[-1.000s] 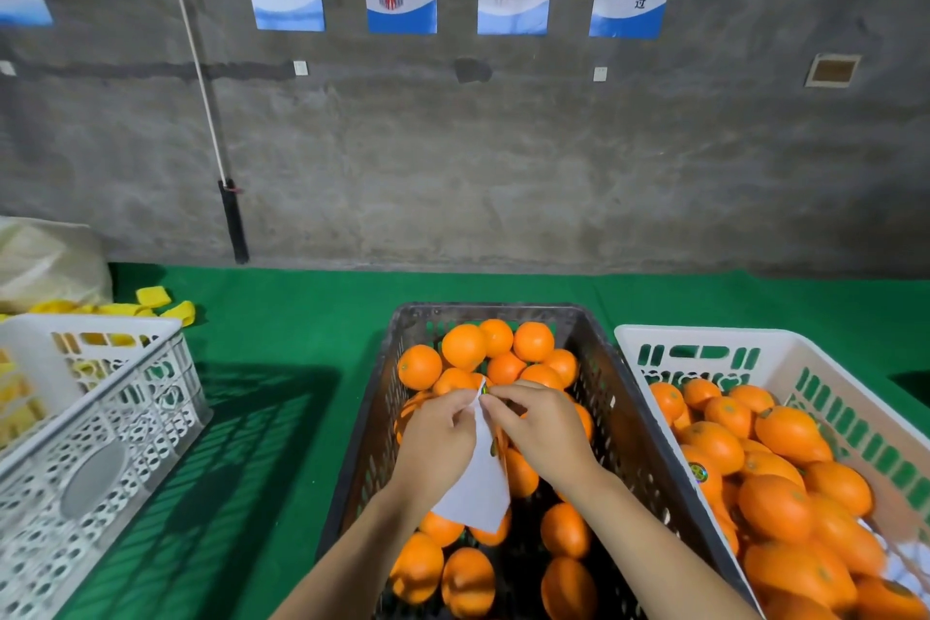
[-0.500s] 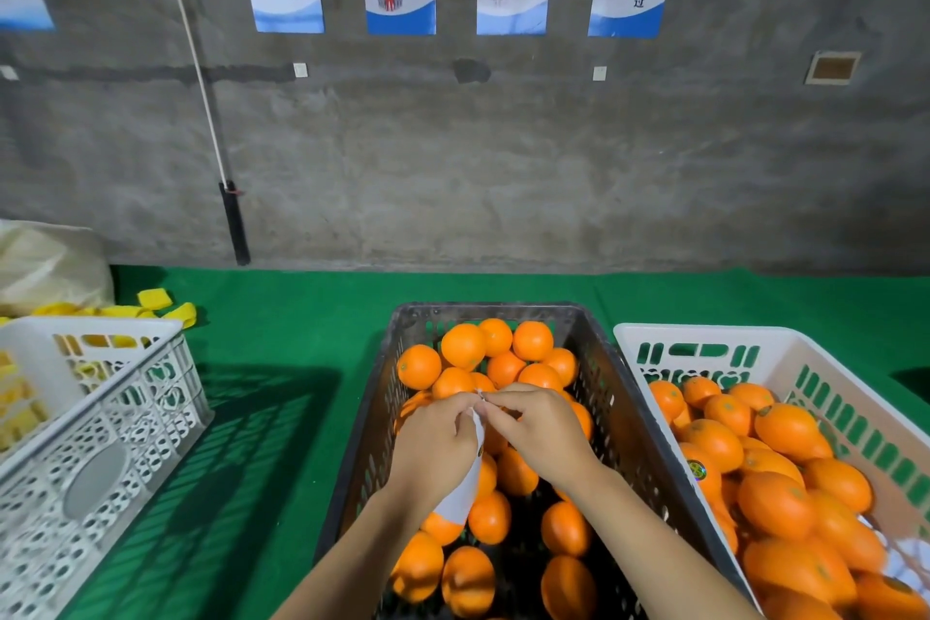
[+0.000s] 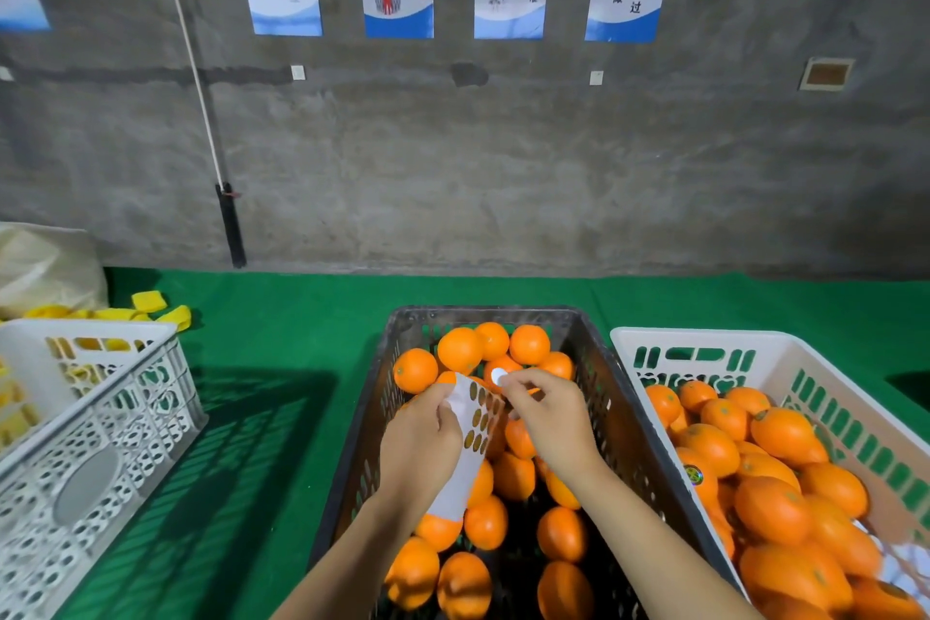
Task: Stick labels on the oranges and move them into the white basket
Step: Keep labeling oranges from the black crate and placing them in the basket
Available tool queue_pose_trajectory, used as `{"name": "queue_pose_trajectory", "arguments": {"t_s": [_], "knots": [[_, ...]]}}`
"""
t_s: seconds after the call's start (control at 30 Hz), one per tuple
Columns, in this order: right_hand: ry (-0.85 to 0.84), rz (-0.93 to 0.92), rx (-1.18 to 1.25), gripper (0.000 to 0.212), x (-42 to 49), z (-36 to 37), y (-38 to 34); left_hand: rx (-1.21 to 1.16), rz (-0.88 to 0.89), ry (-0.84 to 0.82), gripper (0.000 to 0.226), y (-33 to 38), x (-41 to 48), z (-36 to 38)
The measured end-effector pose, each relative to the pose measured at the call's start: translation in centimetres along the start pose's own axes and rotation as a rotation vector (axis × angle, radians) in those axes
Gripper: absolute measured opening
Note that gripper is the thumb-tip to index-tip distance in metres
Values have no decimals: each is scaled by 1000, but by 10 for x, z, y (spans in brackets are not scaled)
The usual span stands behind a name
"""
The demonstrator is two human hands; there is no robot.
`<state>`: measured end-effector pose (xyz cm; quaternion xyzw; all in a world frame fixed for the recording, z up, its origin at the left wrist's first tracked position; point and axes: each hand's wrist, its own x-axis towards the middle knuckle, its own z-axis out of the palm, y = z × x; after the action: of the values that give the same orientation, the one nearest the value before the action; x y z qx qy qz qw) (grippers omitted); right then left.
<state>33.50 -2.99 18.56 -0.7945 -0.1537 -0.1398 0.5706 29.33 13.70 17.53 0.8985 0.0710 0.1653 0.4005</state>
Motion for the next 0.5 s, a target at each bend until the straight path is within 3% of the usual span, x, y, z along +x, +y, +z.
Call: {"name": "queue_pose_trajectory", "arguments": {"t_s": [0.17,0.3,0.4,0.5], "knots": [[7,82,-171,19,4,-10,11,-17,-58,106,40,4,1,-4],[-328,165,-519,31,7,-19,28,-25,-110,133,44,7,-1,-6],[-631,283,-734,22,4,-18,40,-27,-134,126,43,9,0,-6],[-755,347,-790,21,1,-18,46,-16,-150,134,40,8,1,-7]]}}
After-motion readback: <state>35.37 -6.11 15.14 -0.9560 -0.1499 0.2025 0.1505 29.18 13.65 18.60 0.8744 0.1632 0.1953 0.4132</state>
